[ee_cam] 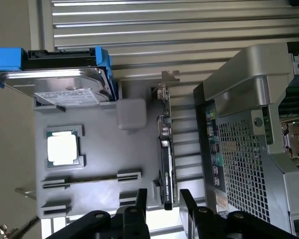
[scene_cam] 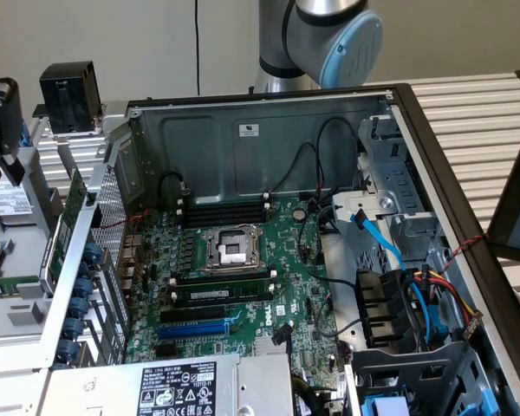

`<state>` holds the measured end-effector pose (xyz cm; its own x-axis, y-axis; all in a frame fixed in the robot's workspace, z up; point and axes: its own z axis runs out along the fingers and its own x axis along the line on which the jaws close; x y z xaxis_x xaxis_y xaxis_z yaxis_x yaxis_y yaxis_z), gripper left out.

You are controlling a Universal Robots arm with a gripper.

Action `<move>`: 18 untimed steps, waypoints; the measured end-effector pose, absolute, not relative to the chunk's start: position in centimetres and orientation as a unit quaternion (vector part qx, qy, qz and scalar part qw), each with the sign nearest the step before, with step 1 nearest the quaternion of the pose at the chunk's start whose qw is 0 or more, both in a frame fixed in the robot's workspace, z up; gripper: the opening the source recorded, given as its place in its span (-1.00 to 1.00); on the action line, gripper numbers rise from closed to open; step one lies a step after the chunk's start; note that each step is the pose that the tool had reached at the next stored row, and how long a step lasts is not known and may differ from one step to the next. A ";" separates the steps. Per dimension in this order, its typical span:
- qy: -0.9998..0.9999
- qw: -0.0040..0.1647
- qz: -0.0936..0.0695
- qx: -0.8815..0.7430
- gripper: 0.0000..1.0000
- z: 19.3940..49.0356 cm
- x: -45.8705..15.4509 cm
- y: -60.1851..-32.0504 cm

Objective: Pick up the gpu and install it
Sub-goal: 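Pick up the gpu and move the gpu toward the slot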

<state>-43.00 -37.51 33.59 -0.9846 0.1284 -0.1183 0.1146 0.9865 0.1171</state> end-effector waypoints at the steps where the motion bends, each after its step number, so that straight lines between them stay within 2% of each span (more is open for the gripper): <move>1: 0.995 0.064 0.055 0.061 -0.22 33.5 -43.0 -37.5; 9: 0.994 0.067 0.061 0.061 -0.22 32.4 -43.0 -37.5; 15: 0.993 0.068 0.075 0.062 -0.22 31.8 -43.0 -37.5; 18: 0.992 0.067 0.088 0.063 -0.22 31.5 -43.0 -37.7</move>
